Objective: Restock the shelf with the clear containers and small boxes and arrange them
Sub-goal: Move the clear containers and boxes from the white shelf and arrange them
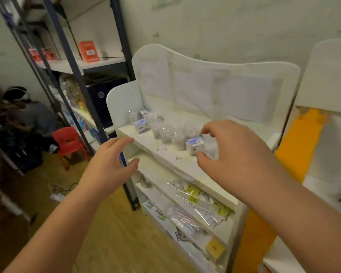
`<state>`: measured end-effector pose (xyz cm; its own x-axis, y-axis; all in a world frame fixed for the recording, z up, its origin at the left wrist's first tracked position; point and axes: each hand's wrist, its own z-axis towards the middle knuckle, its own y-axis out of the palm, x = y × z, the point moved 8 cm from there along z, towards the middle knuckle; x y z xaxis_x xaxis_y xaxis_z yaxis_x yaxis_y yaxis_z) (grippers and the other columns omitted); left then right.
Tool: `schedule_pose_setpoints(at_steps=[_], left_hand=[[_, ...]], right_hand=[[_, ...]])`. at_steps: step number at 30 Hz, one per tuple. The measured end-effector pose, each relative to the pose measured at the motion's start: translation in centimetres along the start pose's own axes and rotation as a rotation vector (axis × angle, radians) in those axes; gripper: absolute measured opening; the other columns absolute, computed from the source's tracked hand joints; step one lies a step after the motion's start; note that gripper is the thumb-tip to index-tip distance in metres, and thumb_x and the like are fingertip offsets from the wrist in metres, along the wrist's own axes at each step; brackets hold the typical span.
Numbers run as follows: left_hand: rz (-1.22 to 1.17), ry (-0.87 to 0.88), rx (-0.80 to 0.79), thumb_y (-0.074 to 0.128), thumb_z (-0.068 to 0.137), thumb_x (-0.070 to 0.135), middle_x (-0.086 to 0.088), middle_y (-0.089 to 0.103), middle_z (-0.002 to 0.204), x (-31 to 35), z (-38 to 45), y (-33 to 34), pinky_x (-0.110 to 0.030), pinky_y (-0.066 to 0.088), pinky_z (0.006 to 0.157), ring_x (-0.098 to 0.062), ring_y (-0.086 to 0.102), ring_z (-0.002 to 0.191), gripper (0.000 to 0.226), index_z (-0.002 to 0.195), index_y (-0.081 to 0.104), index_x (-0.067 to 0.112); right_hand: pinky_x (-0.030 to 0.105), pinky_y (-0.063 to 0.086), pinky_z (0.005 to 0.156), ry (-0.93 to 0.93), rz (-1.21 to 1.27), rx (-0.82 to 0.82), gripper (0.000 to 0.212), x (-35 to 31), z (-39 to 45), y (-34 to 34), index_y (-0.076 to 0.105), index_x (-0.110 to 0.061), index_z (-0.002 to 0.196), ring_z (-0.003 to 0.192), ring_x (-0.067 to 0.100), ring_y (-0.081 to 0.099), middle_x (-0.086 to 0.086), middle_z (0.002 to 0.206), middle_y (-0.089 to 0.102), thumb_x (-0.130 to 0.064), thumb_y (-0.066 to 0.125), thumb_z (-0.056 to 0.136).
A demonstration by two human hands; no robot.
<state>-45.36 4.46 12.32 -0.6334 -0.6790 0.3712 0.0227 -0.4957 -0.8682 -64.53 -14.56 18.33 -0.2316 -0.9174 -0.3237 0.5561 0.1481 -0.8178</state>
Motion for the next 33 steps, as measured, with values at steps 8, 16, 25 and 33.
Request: schedule_pose_setpoints(at_steps=[8, 16, 25, 33], left_hand=[[-0.04, 0.053, 0.008, 0.063, 0.089, 0.042, 0.017, 0.04, 0.145, -11.1, 10.9, 0.9, -0.038, 0.037, 0.109, -0.01, 0.034, 0.136, 0.058, 0.142, 0.04, 0.038], [-0.073, 0.105, -0.006, 0.061, 0.089, 0.044, 0.018, 0.041, 0.142, -20.2, 20.4, 0.1, -0.039, 0.041, 0.108, -0.009, 0.036, 0.135, 0.056, 0.141, 0.042, 0.037], [-0.053, 0.131, -0.002, 0.062, 0.09, 0.04, 0.018, 0.039, 0.143, -24.6, 28.9, 3.8, -0.035, 0.039, 0.109, -0.007, 0.036, 0.134, 0.056, 0.142, 0.042, 0.036], [0.024, 0.112, -0.092, 0.061, 0.09, 0.044, 0.018, 0.035, 0.148, -27.4, 36.5, 8.3, -0.034, 0.037, 0.11, -0.009, 0.032, 0.137, 0.06, 0.144, 0.037, 0.039]], right_hand=[[0.018, 0.027, 0.08, 0.094, -0.047, -0.08, 0.039, -5.3, 5.9, 11.6, 0.046, -0.044, 0.126, 0.111, -0.001, 0.04, -0.026, 0.117, 0.044, -0.049, 0.055, 0.088], [0.026, 0.042, 0.095, 0.214, 0.053, -0.111, 0.042, -7.6, 16.3, 22.6, 0.053, -0.03, 0.128, 0.115, 0.012, 0.052, -0.012, 0.125, 0.052, -0.037, 0.063, 0.087], [0.019, 0.04, 0.089, 0.205, 0.155, -0.074, 0.039, -6.2, 24.5, 31.0, 0.056, -0.029, 0.125, 0.108, 0.005, 0.053, -0.016, 0.121, 0.052, -0.034, 0.065, 0.087], [0.017, 0.035, 0.08, 0.173, 0.224, -0.049, 0.037, -6.1, 34.2, 36.5, 0.056, -0.027, 0.123, 0.106, 0.007, 0.051, -0.013, 0.119, 0.05, -0.032, 0.064, 0.087]])
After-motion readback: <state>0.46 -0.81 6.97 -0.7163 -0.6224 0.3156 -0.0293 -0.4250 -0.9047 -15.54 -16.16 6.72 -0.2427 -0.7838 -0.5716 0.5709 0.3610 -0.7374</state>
